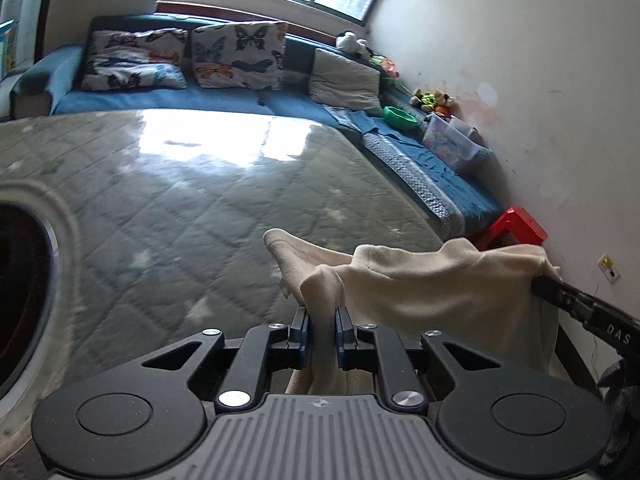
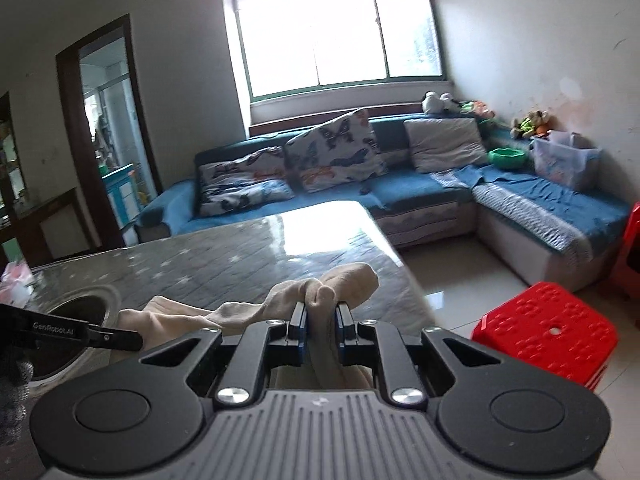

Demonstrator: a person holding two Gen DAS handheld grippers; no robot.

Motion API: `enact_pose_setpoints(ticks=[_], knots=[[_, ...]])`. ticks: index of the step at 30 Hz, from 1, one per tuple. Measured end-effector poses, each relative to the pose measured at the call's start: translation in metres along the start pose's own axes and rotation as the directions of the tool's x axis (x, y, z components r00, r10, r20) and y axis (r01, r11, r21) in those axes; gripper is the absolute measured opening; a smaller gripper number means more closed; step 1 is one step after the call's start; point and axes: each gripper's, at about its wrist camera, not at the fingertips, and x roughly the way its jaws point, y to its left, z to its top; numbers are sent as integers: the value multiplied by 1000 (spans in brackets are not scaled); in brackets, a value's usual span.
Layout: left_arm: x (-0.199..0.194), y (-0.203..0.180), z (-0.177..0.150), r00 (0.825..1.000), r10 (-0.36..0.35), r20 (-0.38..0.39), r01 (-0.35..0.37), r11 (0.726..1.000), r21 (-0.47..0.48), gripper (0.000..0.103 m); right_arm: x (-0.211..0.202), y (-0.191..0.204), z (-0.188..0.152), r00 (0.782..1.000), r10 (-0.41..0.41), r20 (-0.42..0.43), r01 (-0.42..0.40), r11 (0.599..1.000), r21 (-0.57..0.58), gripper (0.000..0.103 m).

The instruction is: Fold clothes

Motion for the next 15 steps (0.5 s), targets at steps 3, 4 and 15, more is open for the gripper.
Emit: enact_pose_setpoints(ticks=[3, 4, 15], knots=[[8, -11, 4, 1000, -6, -1, 6, 1000, 15, 9, 3, -10, 3, 1000, -24, 4, 24, 1000, 1, 13], [10, -14, 6, 1000, -11, 0, 11, 1000, 17, 9, 5, -14, 4, 999, -32, 4, 32, 1000, 0, 13], [32, -26, 5, 999, 8, -47, -6, 999, 43, 9, 27, -38, -8, 993, -106, -48, 106, 994, 1, 13]])
